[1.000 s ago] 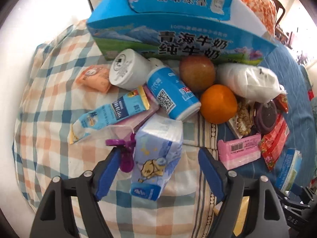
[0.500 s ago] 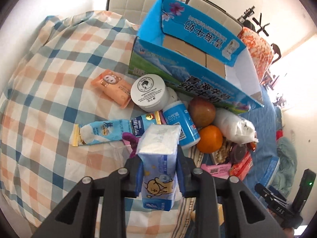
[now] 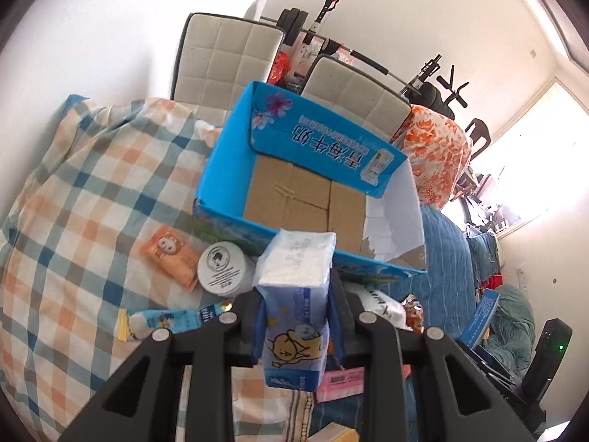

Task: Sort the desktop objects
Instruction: 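Carry both items into the blue milk box and open both tools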

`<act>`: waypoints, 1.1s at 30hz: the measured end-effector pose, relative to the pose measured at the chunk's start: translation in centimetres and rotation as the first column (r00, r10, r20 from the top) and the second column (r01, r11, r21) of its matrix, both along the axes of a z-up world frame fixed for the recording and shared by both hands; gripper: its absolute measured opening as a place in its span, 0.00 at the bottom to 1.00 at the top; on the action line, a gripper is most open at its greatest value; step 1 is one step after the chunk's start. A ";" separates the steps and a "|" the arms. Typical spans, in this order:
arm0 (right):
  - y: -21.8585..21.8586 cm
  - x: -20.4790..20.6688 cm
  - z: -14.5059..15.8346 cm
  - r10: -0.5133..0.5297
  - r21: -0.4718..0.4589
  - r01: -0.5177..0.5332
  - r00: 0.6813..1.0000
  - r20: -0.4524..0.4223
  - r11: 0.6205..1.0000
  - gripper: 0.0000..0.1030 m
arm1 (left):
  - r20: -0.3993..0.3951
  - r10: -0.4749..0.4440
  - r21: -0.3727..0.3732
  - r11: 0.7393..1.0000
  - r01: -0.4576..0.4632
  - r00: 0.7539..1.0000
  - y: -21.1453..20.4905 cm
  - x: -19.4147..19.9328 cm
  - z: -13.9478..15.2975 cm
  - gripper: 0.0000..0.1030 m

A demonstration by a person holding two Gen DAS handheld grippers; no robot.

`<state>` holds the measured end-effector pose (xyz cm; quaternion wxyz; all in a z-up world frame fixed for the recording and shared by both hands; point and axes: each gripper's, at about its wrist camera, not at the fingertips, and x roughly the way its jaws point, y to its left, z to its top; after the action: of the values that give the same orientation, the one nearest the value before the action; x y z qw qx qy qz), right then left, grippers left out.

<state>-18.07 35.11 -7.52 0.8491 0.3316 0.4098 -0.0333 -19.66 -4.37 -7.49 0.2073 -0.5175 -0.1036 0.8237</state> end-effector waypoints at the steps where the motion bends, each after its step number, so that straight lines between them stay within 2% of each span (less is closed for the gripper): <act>1: -0.2 0.4 0.3 -0.008 -0.003 0.008 1.000 0.015 1.000 0.82 | -0.009 -0.005 0.006 1.000 0.005 1.000 0.6 -0.4 0.3 0.27; 9: -1.2 4.6 3.3 -0.043 -0.053 0.050 0.990 0.132 0.997 0.81 | -0.047 -0.001 0.036 0.999 0.002 0.999 4.5 -4.1 1.9 0.27; 13: -0.9 7.9 3.8 -0.028 -0.110 0.043 0.990 0.136 0.993 0.82 | -0.058 0.001 0.036 0.999 0.001 0.998 5.8 -6.2 1.9 0.27; 18: 0.0 12.3 3.2 0.012 -0.154 0.005 0.994 0.108 0.988 0.81 | -0.073 0.005 -0.013 1.000 -0.006 0.997 7.2 -9.1 1.0 0.27; 24: 1.3 17.4 1.4 0.082 -0.212 -0.070 0.995 0.049 0.975 0.81 | -0.009 0.002 -0.049 0.999 -0.003 1.000 8.2 -12.5 -2.7 0.28; 30: 3.2 21.7 -1.3 0.169 -0.240 -0.178 0.984 -0.057 0.954 0.81 | 0.026 0.003 -0.111 0.994 0.000 1.000 8.9 -14.9 -6.5 0.28; 33: 4.6 23.7 -3.1 0.236 -0.229 -0.263 0.961 -0.141 0.937 0.81 | 0.044 -0.007 -0.152 0.988 0.014 0.999 9.4 -15.8 -8.3 0.28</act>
<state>5.59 39.67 -10.64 0.8567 0.1667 0.4881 0.0059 -35.46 5.03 -15.76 0.1691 -0.5502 -0.0421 0.8166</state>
